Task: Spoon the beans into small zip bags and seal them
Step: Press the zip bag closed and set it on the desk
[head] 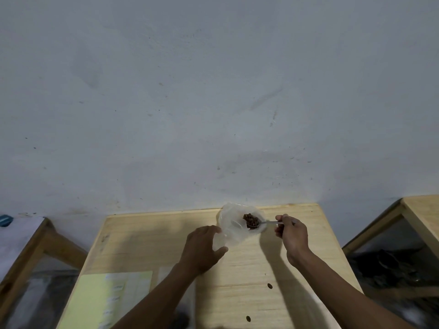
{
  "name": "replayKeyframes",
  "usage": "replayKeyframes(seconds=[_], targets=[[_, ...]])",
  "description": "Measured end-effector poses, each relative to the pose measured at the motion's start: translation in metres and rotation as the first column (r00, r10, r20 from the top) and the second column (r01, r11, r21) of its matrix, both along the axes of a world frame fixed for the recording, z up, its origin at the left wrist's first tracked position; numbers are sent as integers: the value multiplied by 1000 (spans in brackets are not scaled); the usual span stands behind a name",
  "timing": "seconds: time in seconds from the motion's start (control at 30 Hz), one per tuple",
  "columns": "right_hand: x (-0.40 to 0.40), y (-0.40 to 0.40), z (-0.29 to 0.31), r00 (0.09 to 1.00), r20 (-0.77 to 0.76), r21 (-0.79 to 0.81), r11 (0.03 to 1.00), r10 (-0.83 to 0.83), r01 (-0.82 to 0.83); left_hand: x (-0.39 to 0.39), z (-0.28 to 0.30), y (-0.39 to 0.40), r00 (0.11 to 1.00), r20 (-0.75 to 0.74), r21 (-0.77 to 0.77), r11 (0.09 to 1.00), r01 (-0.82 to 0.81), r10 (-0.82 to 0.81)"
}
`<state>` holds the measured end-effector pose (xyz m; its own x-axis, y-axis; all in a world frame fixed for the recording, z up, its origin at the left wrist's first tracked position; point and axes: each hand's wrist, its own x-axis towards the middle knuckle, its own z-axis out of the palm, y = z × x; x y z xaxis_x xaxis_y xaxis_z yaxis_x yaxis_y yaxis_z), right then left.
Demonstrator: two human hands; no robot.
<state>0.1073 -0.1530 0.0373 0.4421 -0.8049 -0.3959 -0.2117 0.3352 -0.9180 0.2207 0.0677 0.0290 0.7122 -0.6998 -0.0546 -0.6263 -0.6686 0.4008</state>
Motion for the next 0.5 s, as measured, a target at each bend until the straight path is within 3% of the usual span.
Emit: replayKeyframes(seconds=[0.2,0.5], targets=[[1,1,4,1000,-12,2,1000,1,-1,6,6,3,996,-3,53,994,-93,94],[-1,4,8,999,-3,10,999,41,-40,4,5,7,994,-12,83,991,-104,106]])
